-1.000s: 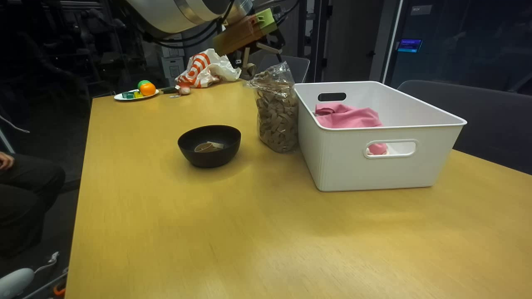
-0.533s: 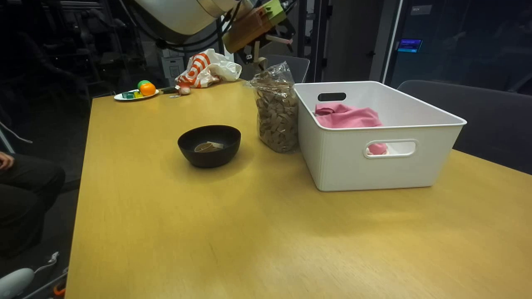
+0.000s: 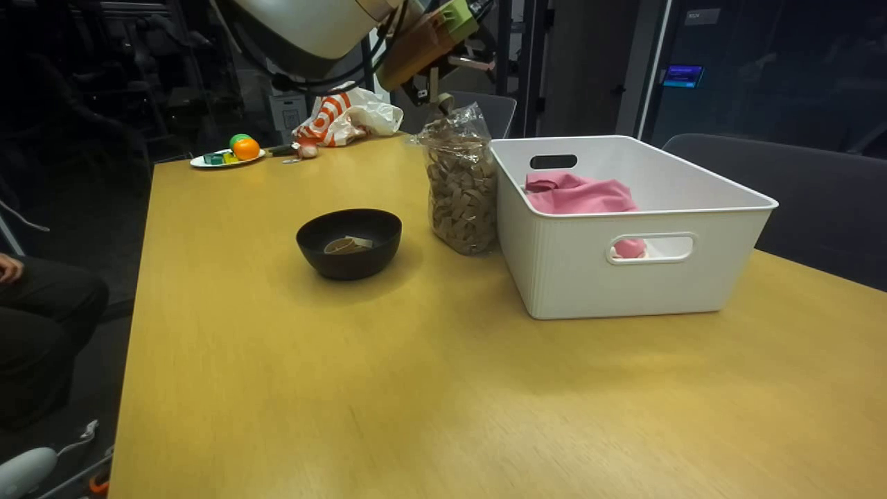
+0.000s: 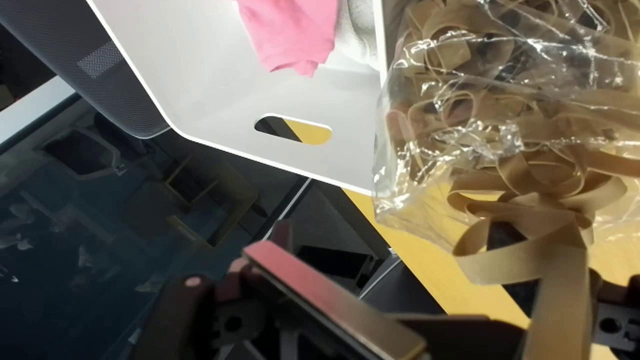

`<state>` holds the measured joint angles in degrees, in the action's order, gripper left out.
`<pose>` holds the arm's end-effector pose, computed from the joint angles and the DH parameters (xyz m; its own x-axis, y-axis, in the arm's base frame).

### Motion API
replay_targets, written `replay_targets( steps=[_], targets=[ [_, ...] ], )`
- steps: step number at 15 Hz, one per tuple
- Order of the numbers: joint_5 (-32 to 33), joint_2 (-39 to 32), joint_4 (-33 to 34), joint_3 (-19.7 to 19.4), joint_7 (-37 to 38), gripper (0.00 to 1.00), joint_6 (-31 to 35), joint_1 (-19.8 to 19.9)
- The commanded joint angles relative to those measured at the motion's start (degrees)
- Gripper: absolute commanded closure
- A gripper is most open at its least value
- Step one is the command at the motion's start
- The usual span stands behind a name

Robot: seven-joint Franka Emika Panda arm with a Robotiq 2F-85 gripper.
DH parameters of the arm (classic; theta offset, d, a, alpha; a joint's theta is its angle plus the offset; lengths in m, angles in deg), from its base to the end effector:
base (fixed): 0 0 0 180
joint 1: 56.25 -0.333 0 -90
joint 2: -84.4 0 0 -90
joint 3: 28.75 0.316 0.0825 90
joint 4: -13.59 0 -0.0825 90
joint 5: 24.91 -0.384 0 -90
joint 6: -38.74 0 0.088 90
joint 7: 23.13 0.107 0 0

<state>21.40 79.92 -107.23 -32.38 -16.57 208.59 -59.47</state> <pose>0.5940 0.0455 0.4553 0.5853 0.6267 0.5145 0.3484 -0.7673 0.5384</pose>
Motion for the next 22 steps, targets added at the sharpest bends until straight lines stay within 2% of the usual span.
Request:
replay_targets(
  steps=[1, 2, 5, 7, 8, 9, 10, 14, 16, 19, 22],
  targets=[
    [2.5, -0.2, 1.0, -0.3, 3.6, 0.07, 1.0, -0.4],
    [2.2, -0.2, 0.8, -0.2, 3.5, 0.25, 1.0, -0.4],
    [1.8, -0.2, 0.6, 0.0, 3.5, 0.48, 0.9, -0.4],
    [-1.4, 0.2, -0.4, 0.7, 2.4, 0.64, 0.9, -0.3],
    [-3.8, 0.4, -1.2, 1.1, 1.1, 0.21, 1.6, -0.2],
    [-6.9, 0.6, -2.1, 1.7, 0.1, 0.26, 2.4, 0.0],
    [-9.6, 0.6, -2.7, 2.1, -0.5, 0.25, 3.3, 0.3],
    [-23.7, 0.4, -4.9, 4.3, -6.6, 0.0, 5.3, 0.5],
    [-28.4, 0.7, -5.2, 4.9, -8.5, 0.0, 5.1, 0.4],
    [-28.8, 1.1, -5.1, 4.1, -7.5, 0.0, 6.6, 0.5],
    [-23.6, 1.2, -4.7, 1.5, -4.3, 0.0, 9.5, 0.2]
  ],
)
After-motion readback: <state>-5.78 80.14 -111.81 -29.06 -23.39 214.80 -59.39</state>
